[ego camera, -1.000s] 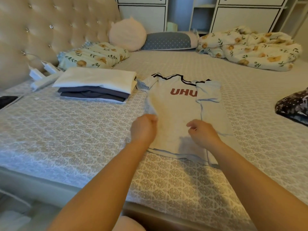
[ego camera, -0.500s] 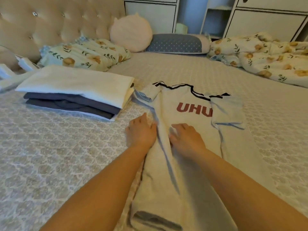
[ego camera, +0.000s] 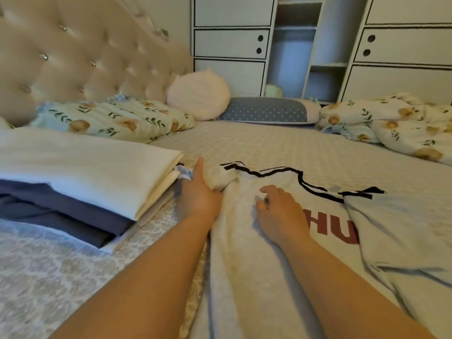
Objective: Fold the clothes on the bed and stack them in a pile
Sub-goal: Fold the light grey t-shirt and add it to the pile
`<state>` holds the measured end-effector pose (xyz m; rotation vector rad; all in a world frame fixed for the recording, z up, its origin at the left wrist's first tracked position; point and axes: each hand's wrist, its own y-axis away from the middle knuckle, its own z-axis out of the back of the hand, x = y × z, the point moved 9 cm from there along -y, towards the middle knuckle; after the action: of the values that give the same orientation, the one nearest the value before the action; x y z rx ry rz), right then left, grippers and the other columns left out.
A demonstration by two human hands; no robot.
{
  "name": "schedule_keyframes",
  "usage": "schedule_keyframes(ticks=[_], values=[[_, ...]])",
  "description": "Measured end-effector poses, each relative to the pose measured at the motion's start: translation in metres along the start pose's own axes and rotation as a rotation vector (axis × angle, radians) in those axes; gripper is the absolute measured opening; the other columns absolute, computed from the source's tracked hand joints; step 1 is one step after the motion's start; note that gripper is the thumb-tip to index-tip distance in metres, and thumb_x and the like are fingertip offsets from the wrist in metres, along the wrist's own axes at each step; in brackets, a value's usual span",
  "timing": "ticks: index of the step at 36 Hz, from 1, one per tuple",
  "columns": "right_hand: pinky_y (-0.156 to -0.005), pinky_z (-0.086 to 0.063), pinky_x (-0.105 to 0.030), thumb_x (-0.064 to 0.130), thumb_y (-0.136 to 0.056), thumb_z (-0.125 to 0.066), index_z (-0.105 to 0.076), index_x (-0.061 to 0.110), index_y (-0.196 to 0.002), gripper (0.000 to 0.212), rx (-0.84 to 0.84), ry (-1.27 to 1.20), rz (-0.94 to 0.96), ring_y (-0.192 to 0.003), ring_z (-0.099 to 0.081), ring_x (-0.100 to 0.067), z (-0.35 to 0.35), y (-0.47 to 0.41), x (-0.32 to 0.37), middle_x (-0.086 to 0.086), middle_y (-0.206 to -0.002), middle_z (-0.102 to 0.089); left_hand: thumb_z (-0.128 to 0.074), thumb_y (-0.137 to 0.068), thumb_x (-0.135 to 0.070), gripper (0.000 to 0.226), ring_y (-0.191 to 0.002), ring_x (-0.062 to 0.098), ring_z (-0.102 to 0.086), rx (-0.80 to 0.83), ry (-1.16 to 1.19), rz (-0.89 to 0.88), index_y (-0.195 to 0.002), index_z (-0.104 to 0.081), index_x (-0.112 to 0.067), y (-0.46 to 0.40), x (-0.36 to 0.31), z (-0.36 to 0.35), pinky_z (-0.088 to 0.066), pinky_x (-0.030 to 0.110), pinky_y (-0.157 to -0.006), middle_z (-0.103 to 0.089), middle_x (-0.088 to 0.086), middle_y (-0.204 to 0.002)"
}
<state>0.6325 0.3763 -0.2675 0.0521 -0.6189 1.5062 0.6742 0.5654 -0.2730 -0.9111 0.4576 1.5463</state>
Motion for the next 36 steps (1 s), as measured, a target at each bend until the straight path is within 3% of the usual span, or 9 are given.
schedule_keyframes(ticks=[4,12,18,21,23,28,30,32,36], values=[[-0.093,-0.042,-0.039,0.027,-0.098,-0.037,-0.044,0.023,-0.131,0.034,0.032,-0.064,0.002,-0.112,-0.049,-0.02,-0.003,0.002,-0.003,-0.001,-0.121,-0.054,-0.048,-0.097,-0.031,0.031,-0.104,0.033,-0.053,-0.082,-0.105,0.016,-0.125,-0.056,-0.021,0.004,-0.004,0.007,-0.044,0.037,-0.082,-0.042,0.015,-0.133],[-0.096,-0.041,-0.036,0.027,-0.096,-0.042,-0.051,0.024,-0.126,0.032,0.092,-0.256,-0.067,-0.117,-0.045,-0.02,0.002,0.006,-0.009,0.0,-0.127,-0.048,-0.038,-0.1,-0.035,0.026,-0.126,0.031,-0.024,-0.242,-0.548,-0.095,-0.111,-0.061,-0.028,0.035,-0.039,0.021,-0.032,0.043,-0.094,-0.026,0.008,-0.14],[-0.098,-0.042,-0.037,0.03,-0.094,-0.047,-0.056,0.025,-0.123,0.031,0.202,-0.399,-0.149,-0.118,-0.047,-0.023,0.009,0.009,-0.02,0.0,-0.129,-0.044,-0.038,-0.096,-0.043,0.031,-0.145,0.03,0.013,-0.223,-1.193,-0.634,-0.117,-0.059,-0.033,0.04,-0.113,-0.008,0.024,0.056,-0.105,-0.004,0.004,-0.159],[-0.092,-0.044,-0.033,0.031,-0.093,-0.048,-0.057,0.022,-0.124,0.033,0.209,-0.495,-0.174,-0.115,-0.052,-0.024,0.021,0.007,-0.027,-0.003,-0.128,-0.051,-0.04,-0.096,-0.033,0.032,-0.139,0.031,-0.025,-0.069,-1.422,-0.527,-0.121,-0.058,-0.026,0.022,-0.141,-0.018,-0.003,0.058,-0.112,-0.039,0.01,-0.143],[-0.083,-0.046,-0.031,0.028,-0.092,-0.048,-0.061,0.019,-0.115,0.028,0.214,-0.592,-0.195,-0.104,-0.058,-0.023,0.026,0.008,-0.032,-0.005,-0.115,-0.062,-0.048,-0.092,-0.027,0.028,-0.098,0.024,-0.055,0.037,-1.258,-0.342,-0.113,-0.063,-0.018,0.014,-0.16,-0.013,-0.04,0.041,-0.09,-0.059,0.001,-0.099],[-0.075,-0.045,-0.026,0.032,-0.091,-0.053,-0.06,0.026,-0.097,0.011,0.122,-1.153,-0.266,-0.095,-0.058,-0.014,0.046,0.002,-0.035,0.002,-0.104,-0.062,-0.056,-0.091,-0.025,0.021,-0.08,0.028,-0.063,0.243,-0.165,-0.009,-0.089,-0.063,-0.005,-0.004,-0.198,-0.019,-0.053,0.035,-0.072,-0.061,0.021,-0.078],[-0.076,-0.041,-0.026,0.036,-0.095,-0.048,-0.056,0.022,-0.112,0.024,-0.008,-1.302,-0.327,-0.1,-0.054,-0.015,0.065,-0.003,-0.048,0.002,-0.112,-0.058,-0.055,-0.09,-0.052,0.048,-0.104,0.027,-0.062,0.475,0.162,0.065,-0.115,-0.061,-0.012,-0.001,-0.207,-0.043,-0.045,0.041,-0.093,-0.064,0.029,-0.096],[-0.077,-0.037,-0.027,0.04,-0.097,-0.044,-0.051,0.021,-0.12,0.031,-0.142,-1.244,-0.369,-0.101,-0.05,-0.017,0.083,-0.005,-0.066,-0.002,-0.12,-0.056,-0.039,-0.087,-0.069,0.063,-0.121,0.021,-0.051,0.688,0.366,0.05,-0.121,-0.056,-0.019,0.006,-0.214,-0.067,-0.031,0.046,-0.104,-0.064,0.009,-0.119],[-0.093,-0.036,-0.033,0.046,-0.093,-0.048,-0.029,0.021,-0.145,0.061,-0.235,-1.022,-0.485,-0.127,-0.043,-0.027,0.092,0.002,-0.093,-0.007,-0.145,-0.037,-0.038,-0.097,-0.051,0.039,-0.122,0.016,-0.048,0.588,0.409,-0.09,-0.121,-0.056,-0.025,0.006,-0.195,-0.075,-0.033,0.04,-0.101,-0.061,-0.01,-0.12]])
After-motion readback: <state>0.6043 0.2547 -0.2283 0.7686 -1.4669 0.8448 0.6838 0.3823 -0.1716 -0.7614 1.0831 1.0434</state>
